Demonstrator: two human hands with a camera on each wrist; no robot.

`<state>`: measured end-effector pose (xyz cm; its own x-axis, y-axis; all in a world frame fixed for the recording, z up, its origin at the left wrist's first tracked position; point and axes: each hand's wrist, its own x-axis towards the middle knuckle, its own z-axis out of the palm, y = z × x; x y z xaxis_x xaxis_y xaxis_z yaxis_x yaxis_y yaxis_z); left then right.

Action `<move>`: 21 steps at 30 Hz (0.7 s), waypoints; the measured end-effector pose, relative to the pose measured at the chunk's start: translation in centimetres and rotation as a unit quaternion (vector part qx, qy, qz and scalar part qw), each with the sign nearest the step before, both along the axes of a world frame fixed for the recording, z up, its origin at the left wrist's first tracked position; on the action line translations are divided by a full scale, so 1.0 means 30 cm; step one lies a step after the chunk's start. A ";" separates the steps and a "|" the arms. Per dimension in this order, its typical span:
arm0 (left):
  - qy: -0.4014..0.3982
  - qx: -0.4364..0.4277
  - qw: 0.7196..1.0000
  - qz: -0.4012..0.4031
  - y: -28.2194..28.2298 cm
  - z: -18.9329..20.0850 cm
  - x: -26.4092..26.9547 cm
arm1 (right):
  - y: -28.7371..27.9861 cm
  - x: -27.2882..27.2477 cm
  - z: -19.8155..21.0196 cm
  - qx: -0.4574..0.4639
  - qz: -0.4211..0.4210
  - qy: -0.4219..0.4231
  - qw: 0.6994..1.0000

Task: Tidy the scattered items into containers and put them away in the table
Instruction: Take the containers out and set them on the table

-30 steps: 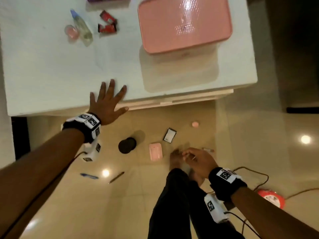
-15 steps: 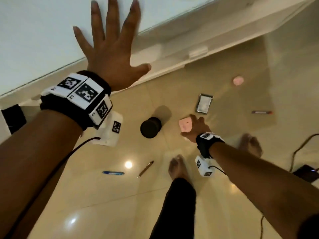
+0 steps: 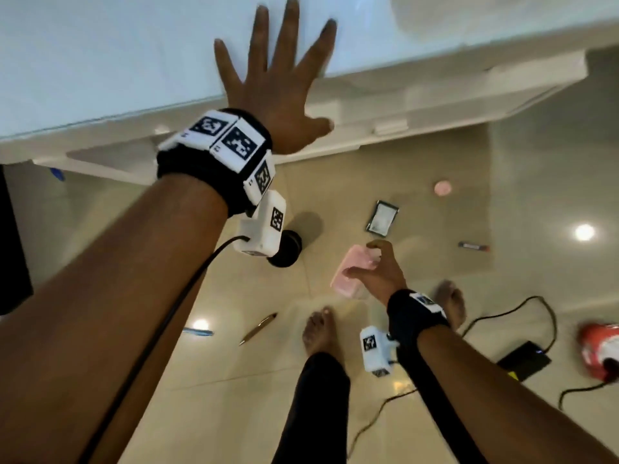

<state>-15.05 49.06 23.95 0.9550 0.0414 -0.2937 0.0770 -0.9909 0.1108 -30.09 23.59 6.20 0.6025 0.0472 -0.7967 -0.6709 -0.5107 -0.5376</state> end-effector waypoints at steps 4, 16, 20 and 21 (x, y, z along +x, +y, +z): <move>0.094 -0.092 0.991 0.033 0.057 0.096 0.046 | -0.044 0.119 0.397 0.064 -0.027 -0.112 0.991; 0.188 -0.093 0.923 0.322 0.294 0.072 -0.009 | 0.382 0.697 0.858 0.068 0.016 -0.418 0.906; 0.208 -0.105 0.911 0.340 0.274 0.055 0.018 | 0.528 0.848 0.768 0.001 0.113 -0.410 0.905; 0.216 -0.110 0.908 0.341 0.281 0.058 0.014 | 0.545 0.864 0.753 -0.018 0.134 -0.401 0.906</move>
<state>-14.61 57.48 25.70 0.5228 0.4750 -0.7078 0.7475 -0.6546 0.1129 -4.16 39.93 28.80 0.9589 0.2604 -0.1128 0.0783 -0.6250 -0.7767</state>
